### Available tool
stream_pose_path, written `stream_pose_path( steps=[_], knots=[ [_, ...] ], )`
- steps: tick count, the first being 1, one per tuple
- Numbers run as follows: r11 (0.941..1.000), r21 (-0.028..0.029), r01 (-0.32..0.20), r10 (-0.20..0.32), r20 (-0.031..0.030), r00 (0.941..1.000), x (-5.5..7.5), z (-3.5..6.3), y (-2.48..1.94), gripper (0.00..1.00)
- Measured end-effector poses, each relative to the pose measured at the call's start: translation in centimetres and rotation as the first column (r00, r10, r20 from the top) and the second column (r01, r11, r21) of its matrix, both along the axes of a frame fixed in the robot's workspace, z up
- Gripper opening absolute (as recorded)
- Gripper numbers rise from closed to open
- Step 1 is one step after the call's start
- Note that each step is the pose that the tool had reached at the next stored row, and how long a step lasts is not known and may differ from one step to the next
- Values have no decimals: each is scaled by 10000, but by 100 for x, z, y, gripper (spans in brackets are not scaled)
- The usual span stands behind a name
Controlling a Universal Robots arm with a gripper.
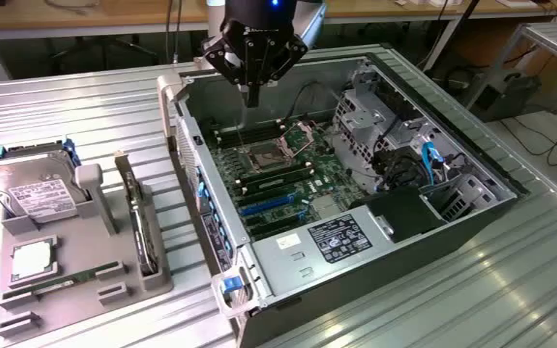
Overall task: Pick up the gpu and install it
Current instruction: 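Reach for the gpu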
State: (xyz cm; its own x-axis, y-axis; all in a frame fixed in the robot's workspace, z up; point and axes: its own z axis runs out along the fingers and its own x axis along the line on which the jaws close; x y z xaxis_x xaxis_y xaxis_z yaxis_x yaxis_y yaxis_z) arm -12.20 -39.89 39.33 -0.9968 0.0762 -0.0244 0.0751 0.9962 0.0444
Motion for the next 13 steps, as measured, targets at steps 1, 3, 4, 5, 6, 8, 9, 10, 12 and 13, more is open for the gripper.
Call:
stream_pose_path(
  steps=[1,3,4,5,6,8,9,10,12,13],
  knots=[
    [10000,0,0,0,0,10000,0,0,0,11],
    [10000,0,0,0,1,10000,0,0,0,11],
    [10000,0,0,0,0,10000,0,0,0,11],
    [10000,-1,0,0,0,10000,0,0,0,11],
    [10000,0,0,0,1,10000,0,0,0,11],
    [10000,0,0,0,0,10000,0,0,0,11],
    [10000,0,0,0,0,10000,0,0,0,11],
    [10000,-1,2,-2,0,10000,-9,0,-1,11],
    [10000,-1,0,0,0,10000,-35,-1,-10,11],
    [10000,-1,0,0,0,10000,-52,-2,-18,11]
  ],
)
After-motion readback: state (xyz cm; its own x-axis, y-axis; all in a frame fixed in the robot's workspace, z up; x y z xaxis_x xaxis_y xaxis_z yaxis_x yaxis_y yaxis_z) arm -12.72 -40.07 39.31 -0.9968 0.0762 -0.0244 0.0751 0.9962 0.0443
